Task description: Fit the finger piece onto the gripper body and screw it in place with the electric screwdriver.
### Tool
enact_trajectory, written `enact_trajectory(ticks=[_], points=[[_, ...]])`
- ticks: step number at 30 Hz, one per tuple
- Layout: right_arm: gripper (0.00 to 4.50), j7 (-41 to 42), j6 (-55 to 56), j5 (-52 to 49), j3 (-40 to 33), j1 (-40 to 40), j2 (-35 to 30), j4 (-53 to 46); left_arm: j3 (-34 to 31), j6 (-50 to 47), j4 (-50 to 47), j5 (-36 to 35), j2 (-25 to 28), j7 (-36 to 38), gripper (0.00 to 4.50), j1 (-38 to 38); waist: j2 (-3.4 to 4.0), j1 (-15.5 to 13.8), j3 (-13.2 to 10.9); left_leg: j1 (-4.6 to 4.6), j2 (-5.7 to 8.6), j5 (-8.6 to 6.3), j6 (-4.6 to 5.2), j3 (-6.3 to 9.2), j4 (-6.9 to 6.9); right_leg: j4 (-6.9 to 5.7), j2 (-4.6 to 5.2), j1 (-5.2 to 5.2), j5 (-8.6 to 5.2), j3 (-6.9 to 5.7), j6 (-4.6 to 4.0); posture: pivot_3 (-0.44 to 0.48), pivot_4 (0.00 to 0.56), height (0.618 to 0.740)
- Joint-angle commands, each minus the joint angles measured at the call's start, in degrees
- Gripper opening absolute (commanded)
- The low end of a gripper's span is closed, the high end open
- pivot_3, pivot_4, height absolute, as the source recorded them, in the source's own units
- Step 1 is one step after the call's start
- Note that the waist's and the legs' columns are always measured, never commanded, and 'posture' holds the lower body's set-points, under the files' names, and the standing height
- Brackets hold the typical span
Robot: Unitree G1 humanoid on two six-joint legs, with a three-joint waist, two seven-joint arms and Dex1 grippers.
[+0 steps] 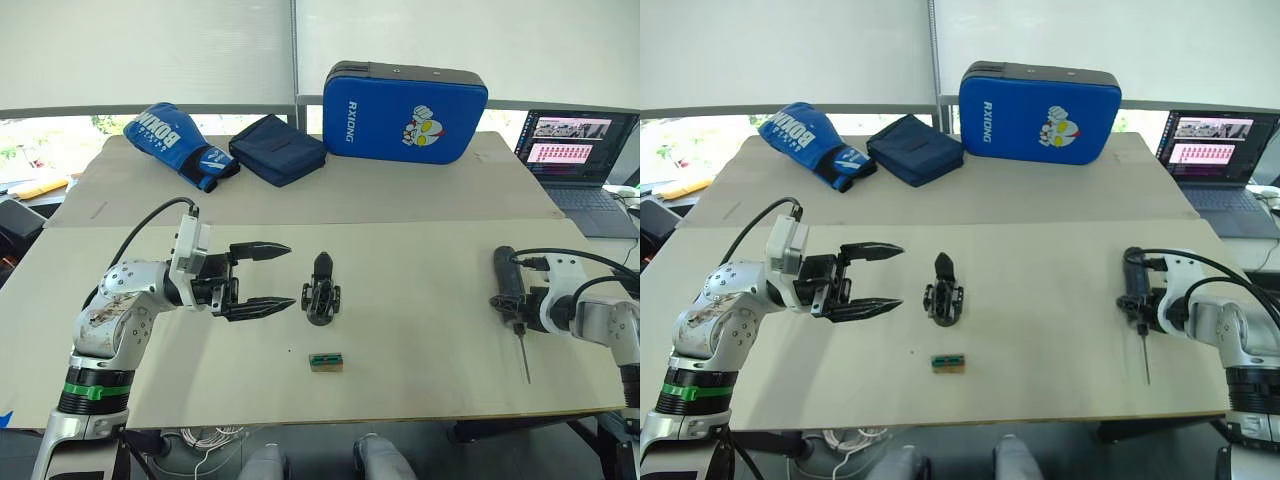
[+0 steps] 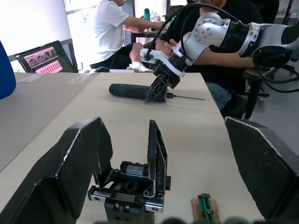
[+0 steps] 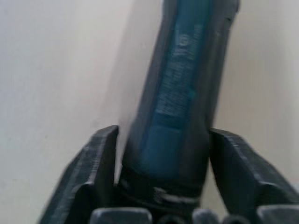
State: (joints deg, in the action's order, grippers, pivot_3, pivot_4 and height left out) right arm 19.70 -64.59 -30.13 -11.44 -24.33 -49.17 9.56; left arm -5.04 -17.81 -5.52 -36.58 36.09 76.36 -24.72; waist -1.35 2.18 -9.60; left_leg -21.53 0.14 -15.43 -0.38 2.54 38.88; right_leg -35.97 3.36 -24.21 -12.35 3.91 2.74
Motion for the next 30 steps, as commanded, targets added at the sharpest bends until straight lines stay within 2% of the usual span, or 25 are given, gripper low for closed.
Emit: enact_trajectory(ticks=[1, 4, 6, 10, 13, 17, 20, 22, 30], points=[[1.97, 2.0, 2.4, 1.9, 0.2, -0.6, -0.3, -0.4, -0.3, 1.1, -0.4, -0.2, -0.2, 0.0, 4.5, -0.4, 0.0, 0.0, 0.0, 0.0, 0.0, 0.0, 0.0, 0.0, 0.01, 0.0, 0.0, 0.0, 0.0, 0.0, 0.0, 0.0, 0.15, 0.74], [1.97, 6.0, 4.5, 2.0, -0.4, 0.3, -1.8, -3.7, -0.4, 1.0, -0.7, -0.2, -0.1, -0.2, 4.5, 0.0, 0.0, 0.1, 0.0, 0.0, 0.0, 0.0, 0.0, 0.0, 0.0, 0.0, 0.0, -0.01, 0.0, 0.0, 0.0, 0.0, 0.15, 0.74], [1.97, 7.1, -0.4, -1.3, -4.0, -0.9, -1.9, -6.6, -0.8, 0.3, -0.9, -0.6, 0.3, -0.2, 4.5, 0.2, 0.03, 0.2, 0.0, -0.01, -0.01, 0.0, 0.0, 0.0, -0.01, -0.01, 0.0, -0.04, 0.0, 0.0, 0.0, 0.0, 0.15, 0.74], [1.97, 11.1, -6.3, -5.8, -4.0, 1.8, -4.9, -20.5, -0.7, 0.1, -0.6, -0.6, 1.6, 1.4, 4.5, 0.8, 0.2, 0.3, -0.1, -0.11, -0.01, 0.0, 0.0, 0.02, -0.02, -0.1, -0.01, -0.17, 0.0, 0.01, 0.0, 0.0, 0.15, 0.74], [1.97, 10.0, -10.4, -8.7, -3.8, 4.0, -3.4, -30.1, -0.6, 0.1, -0.2, -0.5, 2.6, 2.9, 4.5, 1.2, 0.19, 0.3, -0.1, -0.11, -0.07, -0.02, 0.03, 0.08, -0.03, -0.09, -0.07, -0.17, 0.0, -0.02, -0.01, 0.0, 0.15, 0.74], [1.97, 7.6, -8.6, -6.3, 0.6, 10.6, -1.8, -40.1, -0.5, 1.3, 0.1, 0.1, 2.7, 3.8, 4.5, 2.0, 0.18, -0.2, -0.1, -0.11, -0.04, -0.02, 0.03, 0.1, -0.01, -0.07, -0.04, -0.14, -0.01, -0.07, 0.01, 0.0, 0.15, 0.74], [1.97, 6.3, -7.7, -4.9, 2.2, 13.1, -0.6, -41.8, -0.5, 1.9, -0.1, 0.3, 2.7, 4.2, 4.5, 2.5, 0.18, -0.5, -0.1, -0.22, 0.03, -0.02, 0.03, 0.09, 0.09, -0.04, 0.05, -0.16, 0.0, -0.08, 0.05, 0.0, 0.15, 0.74], [1.97, 6.6, -5.4, -2.7, 4.8, 13.7, -2.1, -41.4, -0.4, 2.3, 0.2, 0.7, 2.7, 4.4, 4.5, 2.6, 0.18, -0.6, -0.1, -0.27, 0.05, -0.02, 0.03, 0.07, 0.17, -0.01, 0.08, -0.17, 0.04, -0.06, 0.1, 0.0, 0.15, 0.74], [1.97, 9.2, -2.1, 1.0, 10.3, 12.5, -2.9, -36.8, 0.2, 2.5, -0.1, 1.0, 2.4, 3.7, 4.5, 3.4, 0.18, -0.8, -0.1, -0.21, -0.01, -0.02, 0.03, 0.08, 0.11, 0.0, -0.01, -0.17, 0.04, -0.08, 0.07, 0.0, 0.15, 0.74]])
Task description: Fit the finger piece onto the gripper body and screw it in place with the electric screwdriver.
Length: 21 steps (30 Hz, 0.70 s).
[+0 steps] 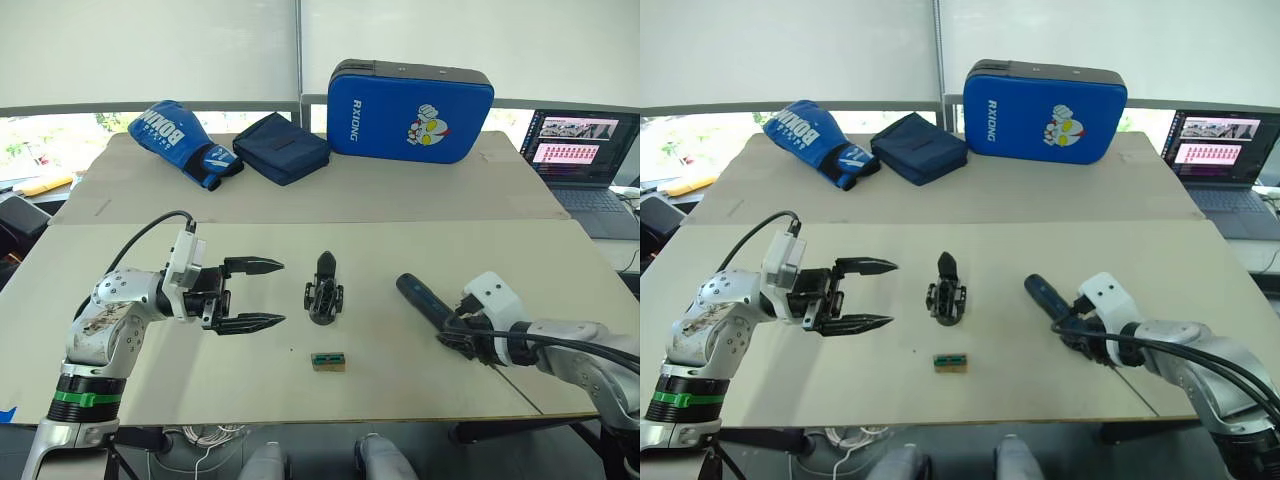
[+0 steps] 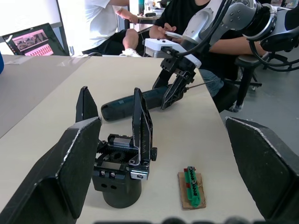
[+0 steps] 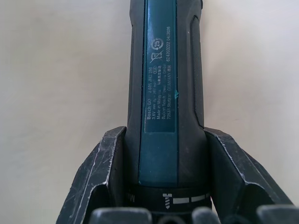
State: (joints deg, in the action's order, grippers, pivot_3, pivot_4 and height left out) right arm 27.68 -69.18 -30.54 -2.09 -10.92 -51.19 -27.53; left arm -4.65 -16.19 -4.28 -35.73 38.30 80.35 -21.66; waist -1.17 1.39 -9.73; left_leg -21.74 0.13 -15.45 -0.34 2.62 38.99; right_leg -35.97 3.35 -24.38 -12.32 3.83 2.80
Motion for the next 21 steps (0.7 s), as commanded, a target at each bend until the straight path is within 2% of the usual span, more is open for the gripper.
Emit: enact_trajectory(ticks=[1, 6, 8, 12, 15, 18, 21], points=[[1.97, 1.6, 2.8, 1.7, 1.4, -0.8, -0.9, 0.8, -0.2, 0.8, -1.5, 0.1, 0.2, -0.4, 4.5, 0.5, 0.0, 0.0, 0.0, 0.0, 0.0, 0.0, 0.0, 0.0, 0.0, 0.0, 0.0, 0.0, 0.0, 0.0, 0.0, 0.0, 0.15, 0.74], [1.97, 2.9, 1.4, 1.3, 0.9, -1.5, -0.1, 2.8, -0.6, 0.4, -2.5, -0.3, 0.6, -1.1, 4.5, 1.6, -0.03, 0.1, 0.0, 0.1, -0.01, 0.0, 0.0, -0.01, 0.0, -0.01, 0.01, 0.07, 0.0, 0.01, 0.0, 0.0, 0.15, 0.74], [3.07, 3.5, 0.9, 0.8, 0.2, -1.9, -0.2, 3.0, -0.7, 0.3, -2.8, -0.4, 0.8, -1.3, 4.5, 1.7, -0.03, 0.1, 0.0, 0.1, -0.02, 0.0, 0.0, 0.0, 0.0, -0.01, 0.0, 0.07, 0.0, 0.0, 0.0, 0.0, 0.15, 0.74], [4.43, 7.2, -1.8, -0.9, -0.1, -4.8, -4.0, 2.8, -0.9, 0.1, -3.0, -0.5, 1.2, -1.5, 4.5, 1.9, -0.03, -0.1, 0.0, 0.09, 0.0, 0.0, 0.0, 0.0, 0.01, -0.01, 0.01, 0.07, 0.0, 0.01, 0.0, 0.0, 0.15, 0.74], [4.47, 11.0, -5.9, -2.5, 1.3, -9.4, -8.5, 4.3, -0.7, -0.2, -3.0, -0.5, 1.3, -1.5, 4.5, 1.8, 0.01, -0.1, 0.0, 0.08, 0.03, 0.0, 0.0, -0.02, 0.02, -0.02, 0.05, 0.03, 0.01, 0.02, 0.0, 0.0, 0.15, 0.74], [4.47, 13.9, -12.8, -3.0, 7.7, -16.6, -13.9, 6.5, -0.3, -0.7, -3.3, -0.8, 1.3, -1.6, 4.5, 1.8, 0.01, 0.0, 0.0, 0.12, -0.01, 0.0, 0.0, -0.02, 0.01, -0.01, 0.02, 0.04, 0.01, 0.01, -0.02, 0.0, 0.15, 0.74], [4.47, 16.3, -18.9, -4.8, 12.2, -23.0, -14.1, 9.3, 0.0, -0.7, -3.7, -0.8, 1.3, -1.3, 4.5, 1.8, 0.0, -0.1, 0.0, 0.12, -0.05, 0.0, 0.0, 0.02, -0.04, 0.04, -0.01, 0.03, -0.01, -0.05, -0.06, 0.0, 0.15, 0.74]])
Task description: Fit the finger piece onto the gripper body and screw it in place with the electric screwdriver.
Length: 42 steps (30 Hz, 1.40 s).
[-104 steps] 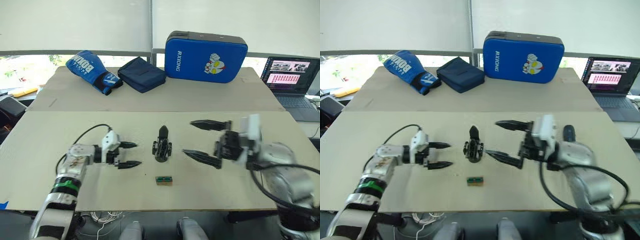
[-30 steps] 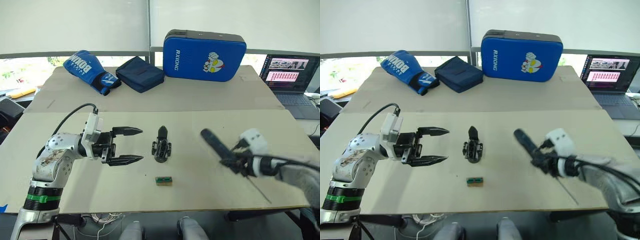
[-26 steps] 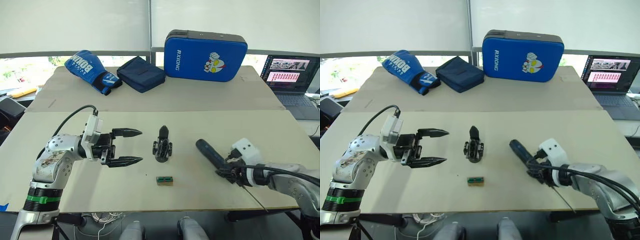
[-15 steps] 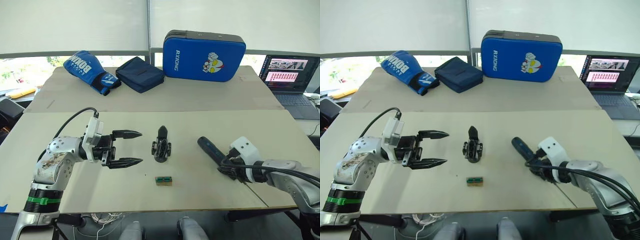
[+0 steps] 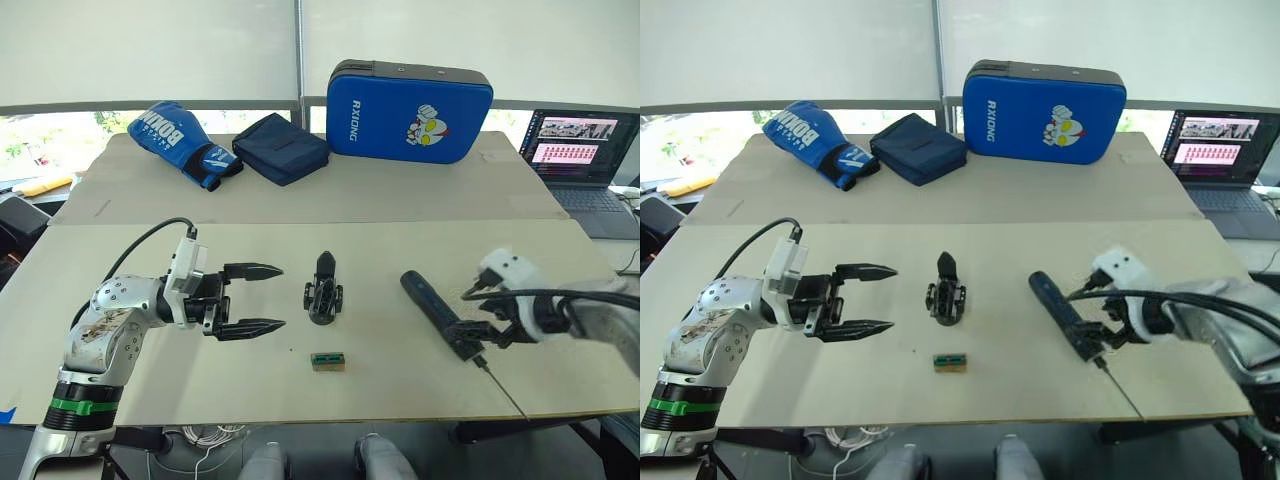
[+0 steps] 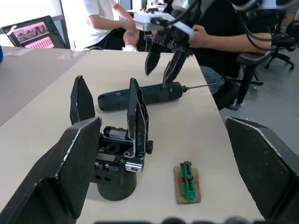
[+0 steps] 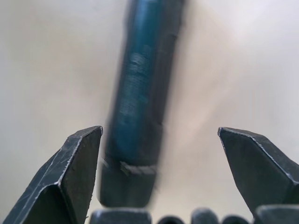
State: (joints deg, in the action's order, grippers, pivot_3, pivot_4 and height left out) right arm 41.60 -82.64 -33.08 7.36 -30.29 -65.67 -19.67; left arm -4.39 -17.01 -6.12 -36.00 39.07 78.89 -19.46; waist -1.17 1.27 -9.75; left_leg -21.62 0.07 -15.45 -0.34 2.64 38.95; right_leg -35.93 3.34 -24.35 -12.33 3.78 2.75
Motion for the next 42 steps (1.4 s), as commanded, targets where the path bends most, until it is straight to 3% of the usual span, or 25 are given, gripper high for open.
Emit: enact_trajectory(ticks=[1, 10, 19, 22, 27, 33, 36, 42], points=[[4.47, 3.0, -7.1, -2.7, 4.1, -5.6, 0.6, 2.4, 0.2, 1.3, -2.0, 0.2, 0.8, 1.0, 4.5, -0.2, -0.01, 0.0, 0.0, -0.02, 0.0, 0.0, 0.0, -0.01, 0.0, 0.0, 0.0, -0.01, 0.0, 0.0, 0.0, 0.0, 0.15, 0.74], [4.47, 3.4, -8.9, 0.6, 18.8, -16.3, 2.3, 9.9, 0.5, 1.0, -4.2, -0.1, 1.3, 1.3, 4.5, 1.7, 0.0, -0.1, 0.0, -0.08, 0.04, 0.0, 0.0, -0.02, 0.02, 0.01, 0.05, -0.06, 0.01, 0.01, 0.0, 0.0, 0.15, 0.74], [4.47, 2.8, -5.7, 4.3, 23.6, -17.5, 5.4, 14.0, 0.2, 0.3, -6.5, -0.8, 1.5, -0.3, 4.5, 3.8, -0.01, -0.1, 0.0, -0.13, 0.04, 0.0, 0.0, -0.01, 0.03, 0.0, 0.05, -0.11, 0.01, 0.01, 0.0, 0.0, 0.15, 0.74], [3.66, 4.7, -5.4, 4.3, 25.4, -16.6, 4.6, 13.3, -0.1, 0.4, -7.1, -1.0, 1.5, -0.9, 4.5, 4.7, -0.02, 0.0, 0.0, -0.1, 0.03, 0.0, 0.0, -0.01, 0.03, -0.01, 0.04, -0.09, 0.02, 0.0, 0.0, 0.0, 0.15, 0.74], [1.94, 6.0, -5.3, 4.9, 26.1, -15.7, 4.7, 14.2, -0.3, 0.5, -6.7, -1.0, 2.0, -0.9, 4.5, 5.4, -0.03, -0.1, 0.0, -0.1, 0.02, 0.0, 0.0, 0.0, 0.02, -0.01, 0.03, -0.09, 0.01, -0.01, 0.0, 0.0, 0.15, 0.74], [1.9, 6.8, -3.5, 5.2, 22.5, -14.1, 3.9, 14.7, -0.5, 0.8, -5.6, -0.8, 2.5, -0.5, 4.5, 4.6, -0.16, -0.3, 0.1, -0.06, 0.02, 0.0, 0.0, 0.01, 0.03, 0.0, 0.04, -0.04, 0.01, -0.03, 0.0, 0.0, 0.15, 0.74], [1.9, 9.3, 1.3, 4.7, 17.6, -12.2, -0.3, 12.1, -1.2, 1.5, -4.5, -0.4, 2.9, -0.4, 4.5, 5.1, -0.16, -0.4, 0.1, -0.08, 0.03, 0.0, 0.0, 0.01, 0.03, 0.01, 0.04, -0.04, 0.01, -0.04, 0.0, 0.0, 0.15, 0.74], [1.9, 15.9, 5.4, -2.7, -0.2, -7.2, -6.0, 9.3, -2.5, 6.6, 1.9, 2.1, 3.2, 1.5, 4.5, 5.6, 0.1, -0.1, -0.1, -0.29, 0.04, 0.0, 0.0, -0.03, 0.03, -0.06, 0.06, -0.32, 0.02, -0.03, 0.0, 0.0, 0.15, 0.74]])
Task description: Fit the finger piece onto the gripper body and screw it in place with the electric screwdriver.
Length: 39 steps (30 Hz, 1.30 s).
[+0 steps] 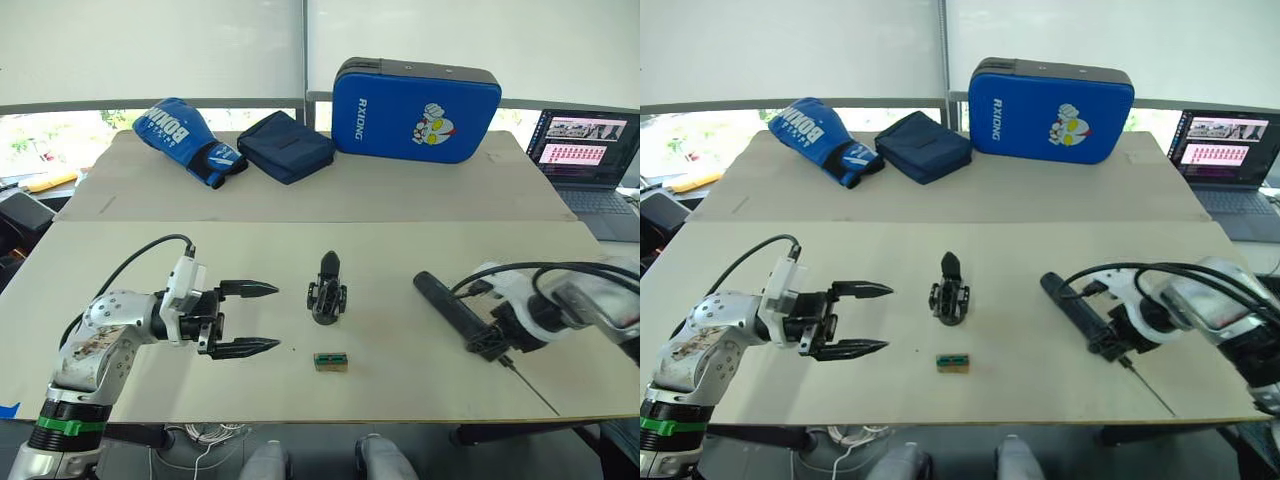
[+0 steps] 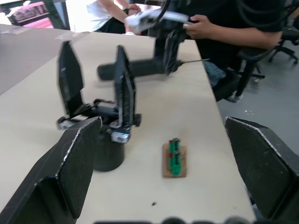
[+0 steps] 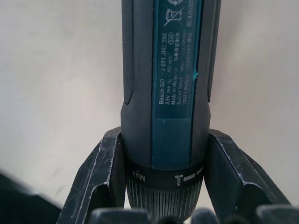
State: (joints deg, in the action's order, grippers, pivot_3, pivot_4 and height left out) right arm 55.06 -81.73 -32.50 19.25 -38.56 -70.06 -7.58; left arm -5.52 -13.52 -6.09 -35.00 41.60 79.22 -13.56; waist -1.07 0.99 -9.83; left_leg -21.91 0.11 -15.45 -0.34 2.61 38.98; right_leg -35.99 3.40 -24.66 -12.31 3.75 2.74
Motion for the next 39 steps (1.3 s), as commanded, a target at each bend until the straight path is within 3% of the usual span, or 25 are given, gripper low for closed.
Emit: enact_trajectory(ticks=[1, 5, 9, 13, 15, 21, 28, 32, 39], points=[[1.9, 3.0, 5.9, -4.3, -15.7, 2.7, -1.5, -3.6, -1.4, 3.8, 2.9, 1.4, 0.7, 1.6, 4.5, -0.5, 0.0, 0.2, 0.0, 0.0, -0.03, 0.0, 0.0, 0.0, -0.01, -0.01, -0.04, 0.0, 0.0, 0.0, -0.01, 0.0, 0.15, 0.74], [1.9, 6.6, 11.2, -11.4, -33.0, 9.2, 2.4, -9.6, -1.8, 5.9, 7.5, 2.5, 1.3, 3.2, 4.5, -2.1, 0.0, 0.1, 0.0, -0.02, -0.06, 0.0, 0.0, 0.01, -0.04, -0.01, -0.07, -0.01, 0.01, -0.01, -0.03, 0.0, 0.15, 0.74], [1.9, 1.2, 10.9, -19.2, -45.6, 9.4, 11.0, -14.5, -1.3, 7.7, 11.7, 4.0, 2.3, 5.5, 4.5, -3.2, -0.02, 0.0, 0.0, -0.05, -0.03, 0.0, 0.0, -0.02, 0.01, -0.04, -0.04, -0.01, 0.02, 0.02, -0.01, 0.0, 0.15, 0.74], [1.9, -4.3, 14.3, -24.1, -51.2, 9.9, 18.7, -19.0, -1.2, 8.8, 13.4, 4.3, 2.3, 6.4, 4.5, -3.5, -0.05, -0.1, 0.0, -0.05, -0.02, 0.0, 0.0, 0.01, 0.01, -0.04, -0.03, 0.01, 0.02, 0.01, -0.01, 0.0, 0.15, 0.74], [1.9, -4.1, 21.0, -26.3, -53.2, 12.6, 24.3, -24.1, -1.2, 8.8, 12.3, 4.3, 2.6, 6.8, 4.5, -2.2, -0.09, -0.3, 0.0, -0.07, -0.02, 0.0, 0.0, 0.03, 0.01, -0.03, -0.02, 0.0, 0.02, 0.01, -0.01, 0.0, 0.15, 0.74], [1.9, -9.2, 36.6, -23.4, -48.5, 17.3, 38.2, -31.4, -1.5, 8.7, 9.5, 4.4, 3.5, 7.0, 4.5, 1.1, -0.11, 0.0, 0.0, -0.06, -0.04, 0.0, 0.0, 0.08, 0.01, -0.11, -0.01, -0.03, 0.03, -0.02, -0.02, 0.0, 0.15, 0.74], [1.9, 7.7, 60.0, -9.4, -34.8, 27.5, 39.0, -32.9, -0.7, 8.7, 5.2, 5.1, 4.3, 6.5, 4.5, 4.5, -0.1, 0.0, 0.0, -0.05, -0.03, 0.0, 0.0, 0.06, 0.01, -0.1, -0.01, -0.03, 0.02, -0.02, -0.02, 0.0, 0.15, 0.74], [1.9, 6.7, 61.8, -10.0, -30.6, 27.1, 40.2, -32.0, 0.7, 8.5, 2.4, 5.7, 4.3, 6.4, 4.5, 6.2, -0.1, 0.1, 0.0, 0.09, -0.04, 0.0, 0.0, 0.04, 0.0, -0.14, -0.02, 0.04, 0.02, -0.01, -0.03, 0.0, 0.15, 0.74], [1.9, 6.3, 64.8, -7.9, -22.9, 26.3, 42.5, -29.7, 7.0, 12.2, 3.0, 11.2, -2.4, 0.9, 4.5, 6.1, -0.1, -0.1, 0.0, 0.4, -0.03, 0.0, -0.01, 0.06, -0.02, -0.09, -0.03, 0.36, 0.01, -0.01, -0.05, 0.0, 0.15, 0.74]])
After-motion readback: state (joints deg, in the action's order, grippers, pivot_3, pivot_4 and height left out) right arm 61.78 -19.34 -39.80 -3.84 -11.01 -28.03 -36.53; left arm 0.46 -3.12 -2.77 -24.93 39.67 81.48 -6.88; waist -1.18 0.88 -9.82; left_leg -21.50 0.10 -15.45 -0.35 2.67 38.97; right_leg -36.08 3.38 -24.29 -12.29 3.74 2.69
